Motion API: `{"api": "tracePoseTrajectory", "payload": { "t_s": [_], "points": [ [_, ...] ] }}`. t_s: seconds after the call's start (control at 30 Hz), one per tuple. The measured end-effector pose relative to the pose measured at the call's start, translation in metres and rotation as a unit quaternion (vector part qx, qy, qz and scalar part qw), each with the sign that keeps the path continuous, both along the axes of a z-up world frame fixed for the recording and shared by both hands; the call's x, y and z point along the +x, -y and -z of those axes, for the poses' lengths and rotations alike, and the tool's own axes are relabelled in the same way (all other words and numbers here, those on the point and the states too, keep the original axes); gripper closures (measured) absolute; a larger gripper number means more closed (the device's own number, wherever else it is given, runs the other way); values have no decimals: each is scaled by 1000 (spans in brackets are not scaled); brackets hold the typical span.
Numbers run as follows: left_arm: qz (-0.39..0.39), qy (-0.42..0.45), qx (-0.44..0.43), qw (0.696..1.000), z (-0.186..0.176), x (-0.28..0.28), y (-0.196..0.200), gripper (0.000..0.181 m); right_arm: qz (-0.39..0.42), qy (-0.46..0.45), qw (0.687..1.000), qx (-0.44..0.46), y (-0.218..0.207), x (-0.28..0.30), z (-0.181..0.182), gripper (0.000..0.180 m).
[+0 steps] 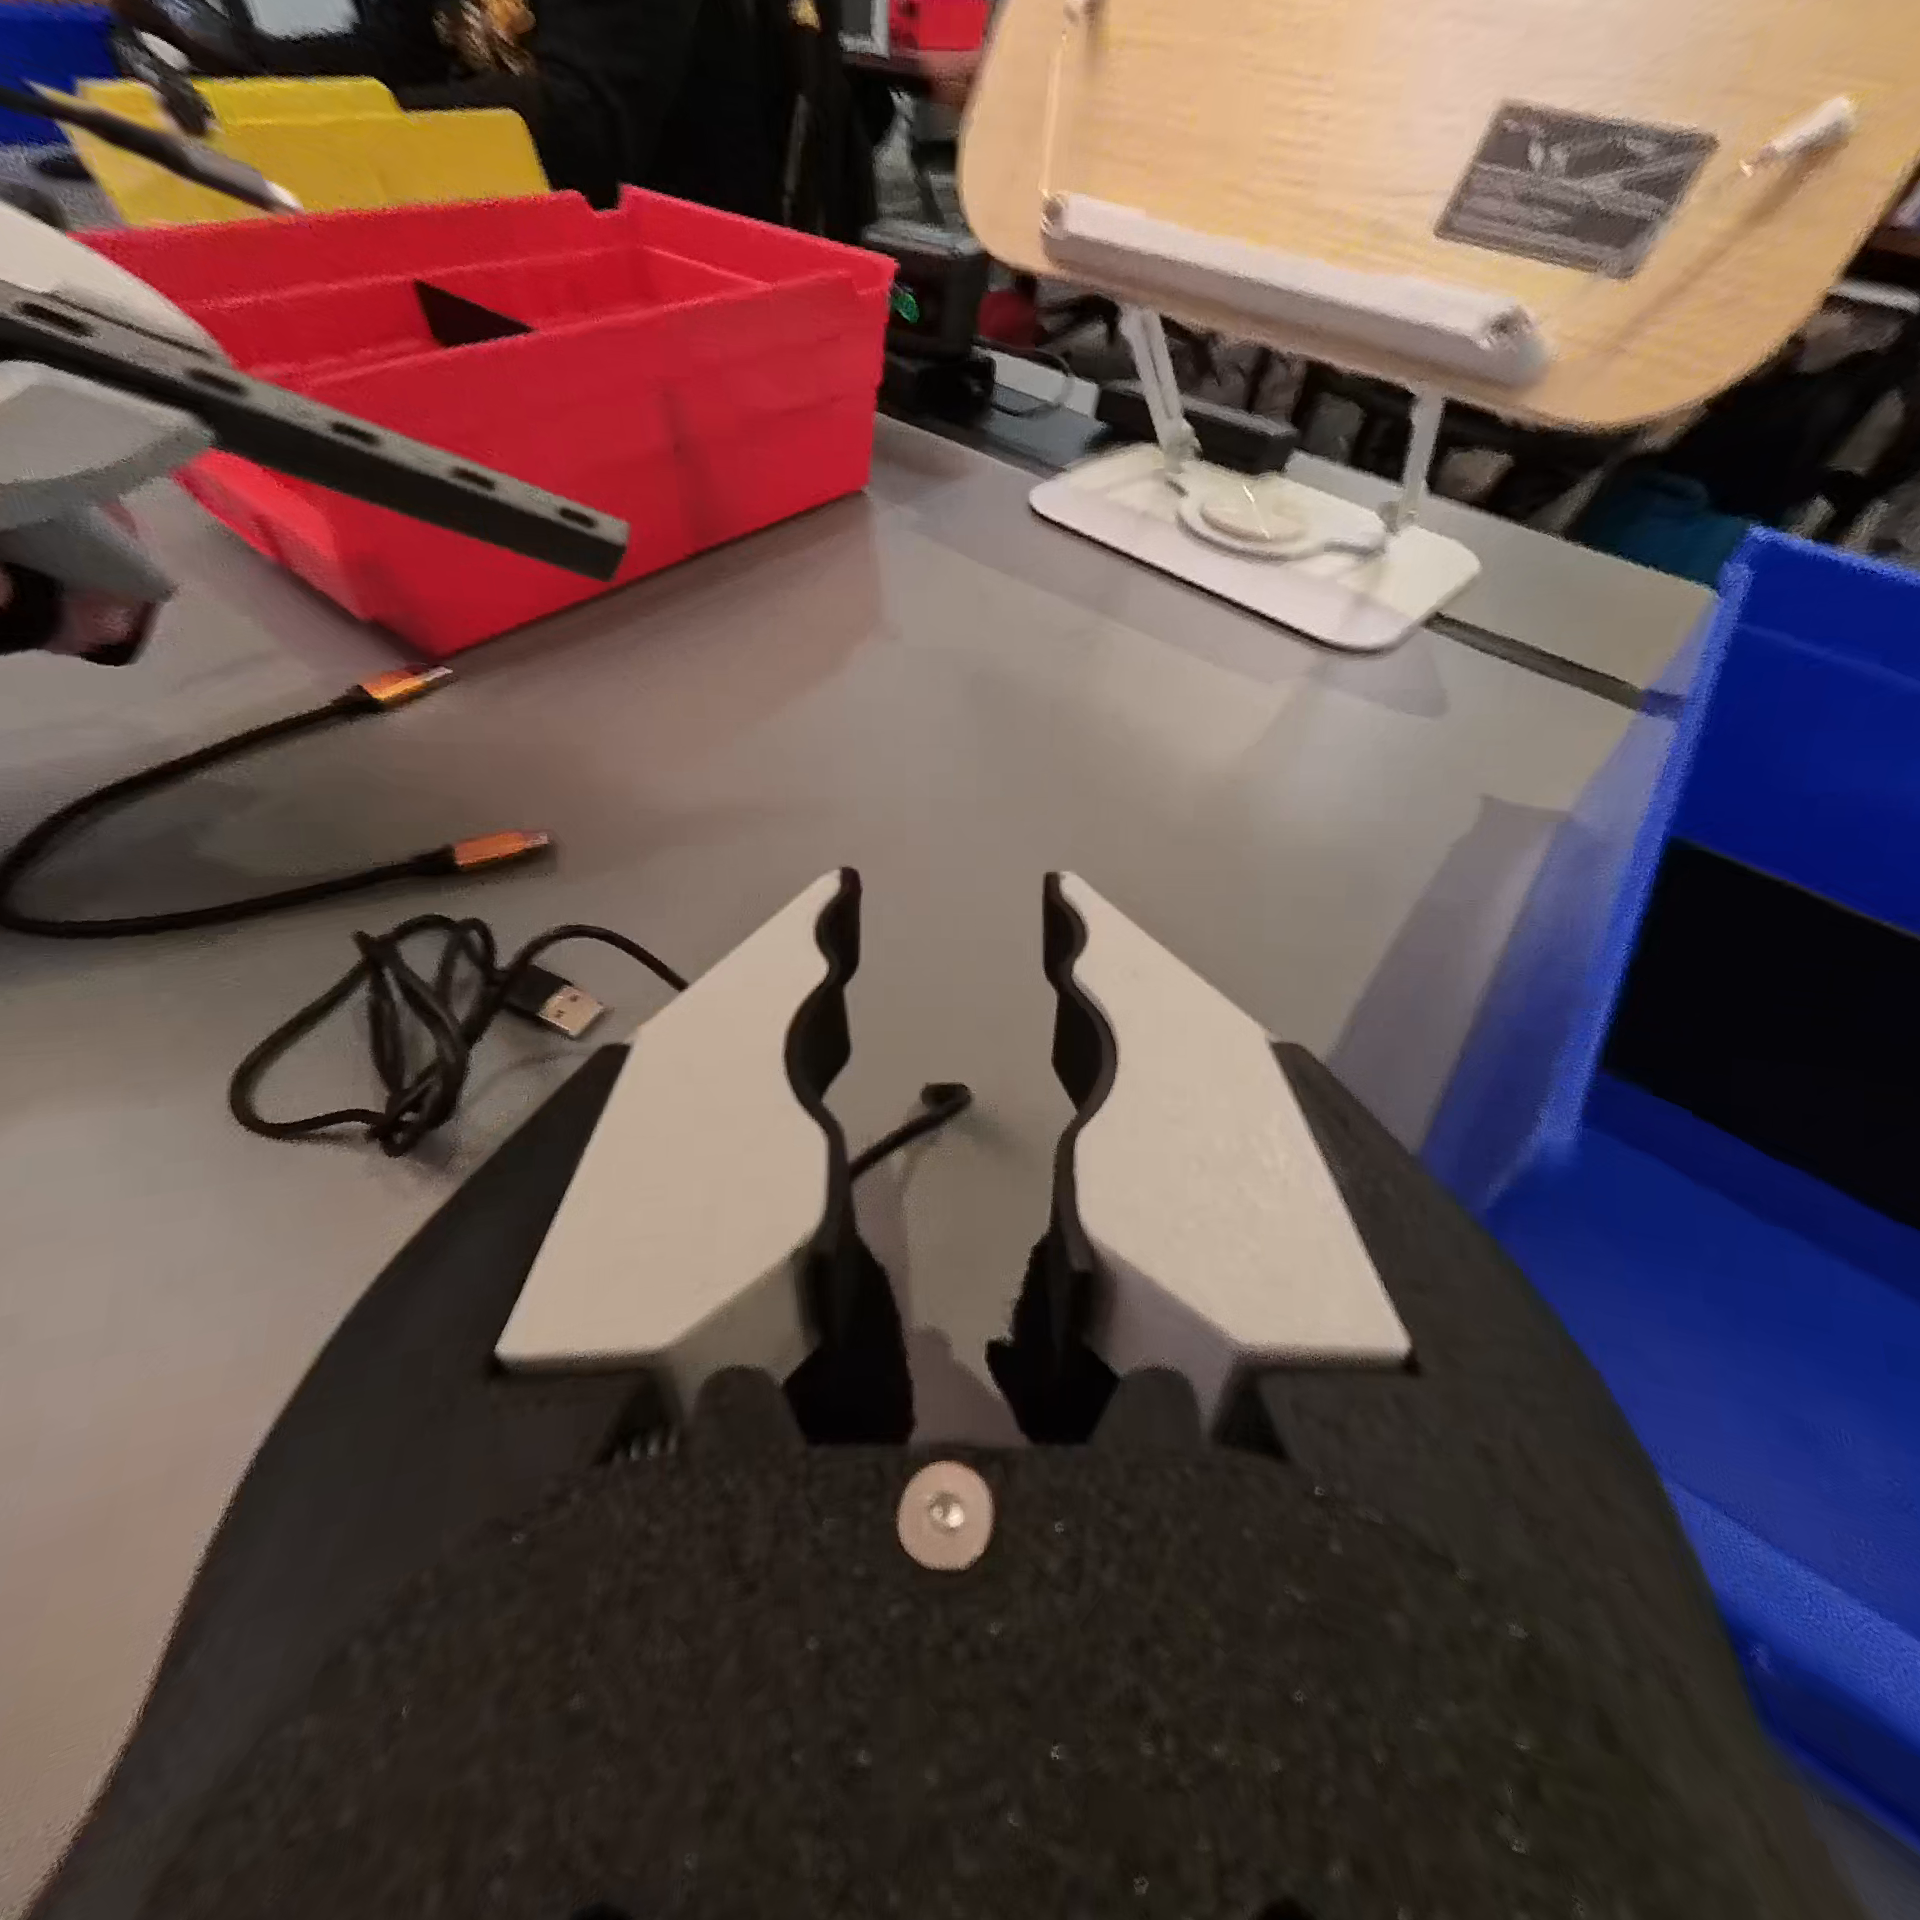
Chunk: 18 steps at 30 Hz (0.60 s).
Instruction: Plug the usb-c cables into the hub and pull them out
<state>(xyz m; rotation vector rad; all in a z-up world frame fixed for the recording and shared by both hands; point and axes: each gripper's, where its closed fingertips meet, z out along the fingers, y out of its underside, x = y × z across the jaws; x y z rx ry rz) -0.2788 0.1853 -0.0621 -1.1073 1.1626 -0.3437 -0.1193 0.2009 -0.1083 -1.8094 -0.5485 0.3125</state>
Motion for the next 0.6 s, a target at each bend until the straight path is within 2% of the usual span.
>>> {"api": "tracePoseTrajectory", "payload": {
  "t_s": [0.1,0.23,0.37,0.43,0.6],
  "points": [
    [10,-17,5,1000,6,7,5,170,35,24,997,-57,0,14,17,152],
    [23,-39,14,999,13,16,11,170,32,93,984,-147,5,16,45,150],
    [34,-43,18,998,14,19,15,171,7,116,972,-206,6,8,36,157],
    [37,-45,20,998,13,20,16,171,-14,155,954,-256,10,7,43,153],
    [37,-42,19,998,12,19,17,171,-32,183,944,-274,5,8,58,153]
  ]
}}
